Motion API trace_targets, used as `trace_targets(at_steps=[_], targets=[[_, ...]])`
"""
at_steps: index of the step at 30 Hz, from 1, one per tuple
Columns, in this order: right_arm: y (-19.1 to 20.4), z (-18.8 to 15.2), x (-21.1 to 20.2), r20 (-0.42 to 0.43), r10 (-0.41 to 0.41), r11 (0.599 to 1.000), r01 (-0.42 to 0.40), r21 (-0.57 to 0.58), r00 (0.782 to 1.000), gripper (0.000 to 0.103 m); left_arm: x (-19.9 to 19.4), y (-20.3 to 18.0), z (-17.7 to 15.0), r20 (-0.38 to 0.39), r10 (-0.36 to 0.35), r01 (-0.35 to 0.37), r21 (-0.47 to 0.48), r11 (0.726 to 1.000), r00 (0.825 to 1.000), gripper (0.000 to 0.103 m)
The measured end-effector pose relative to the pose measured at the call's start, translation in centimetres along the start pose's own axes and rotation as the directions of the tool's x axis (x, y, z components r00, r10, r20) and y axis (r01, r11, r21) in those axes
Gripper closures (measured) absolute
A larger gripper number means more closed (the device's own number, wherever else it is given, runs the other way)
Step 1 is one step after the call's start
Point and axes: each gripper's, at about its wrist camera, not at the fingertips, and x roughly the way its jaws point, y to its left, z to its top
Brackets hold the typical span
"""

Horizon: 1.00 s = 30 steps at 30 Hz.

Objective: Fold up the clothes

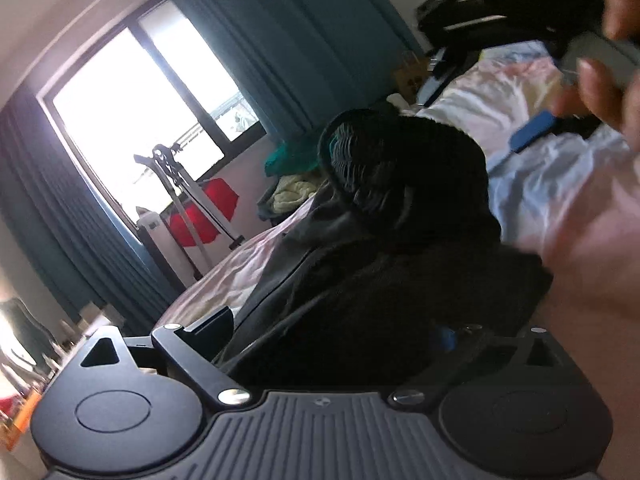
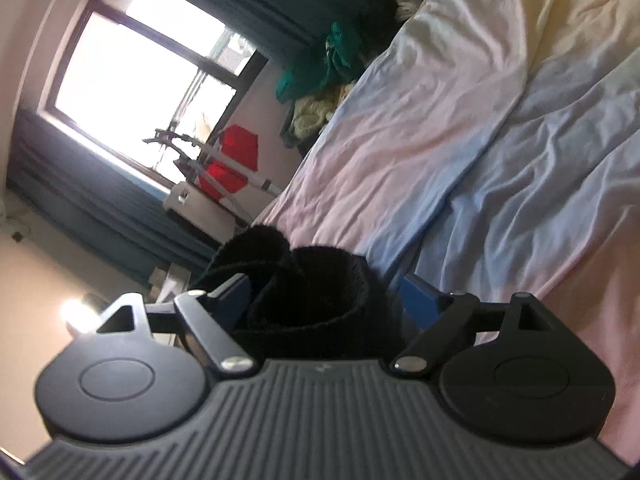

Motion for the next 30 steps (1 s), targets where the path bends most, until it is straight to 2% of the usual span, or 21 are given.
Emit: trace_targets(at_steps=[3,5,8,12,16,18,20,23,25,27,30], targets=[[0.8,-1.1,0.7,-0.041,0.014,1.0,-0.015,-0.023,0.999,0.016,-1.4,0.7,-3.0,-0.015,0.058,-0.058,-0.013,0.998,0.998,0.006],[0.8,-1.8,1.0,-0.038,-0.023,0.999,0.021,-0.037,0.999,0.015,-0.9,2.6,-3.9,-0.044,0.05,-0.054,-0.102,0.993,0.998,0.006],[0.4,-2.5,1.4,-0.034,-0.092,0.995,0.09,-0.032,0.995,0.012,-0.1,5.3,-5.2,-0.085,0.034,-0.053,-0.233,0.971,0.996,0.006],[1.2,-2.8,1.0,-0.046,0.011,1.0,-0.011,0.002,0.999,0.015,0.9,9.1,-6.9,-0.135,0.003,-0.058,-0.4,0.915,0.991,0.005],[3.0,-3.8,0.0,-0.016,0.008,0.996,-0.01,-0.087,1.0,0.013,1.7,12.3,-8.5,-0.173,-0.029,-0.07,-0.539,0.84,0.984,0.004],[3.7,-4.2,-0.5,-0.013,0.03,0.992,-0.031,-0.118,0.999,0.012,1.2,11.9,-8.5,-0.165,-0.024,-0.07,-0.54,0.839,0.986,0.004],[5.0,-4.5,-0.3,-0.02,0.047,0.978,-0.05,-0.203,0.999,0.012,0.7,11.5,-8.6,-0.157,-0.018,-0.071,-0.542,0.838,0.987,0.004],[6.6,-6.0,0.3,0.002,-0.048,0.943,0.046,-0.328,0.999,0.012,0.0,10.9,-8.7,-0.145,-0.01,-0.072,-0.543,0.836,0.989,0.004],[6.7,-7.0,1.2,0.008,-0.129,0.921,0.122,-0.37,0.992,0.012,-0.4,10.5,-8.7,-0.138,-0.004,-0.072,-0.545,0.835,0.99,0.004],[5.9,-7.4,2.3,0.007,-0.195,0.92,0.186,-0.346,0.981,0.012,-0.9,10.1,-8.8,-0.13,0.002,-0.073,-0.546,0.835,0.992,0.005],[3.4,-6.7,4.0,-0.067,-0.134,0.974,0.12,-0.192,0.989,0.012,-1.5,9.7,-8.9,-0.115,0.01,-0.072,-0.546,0.835,0.993,0.005]])
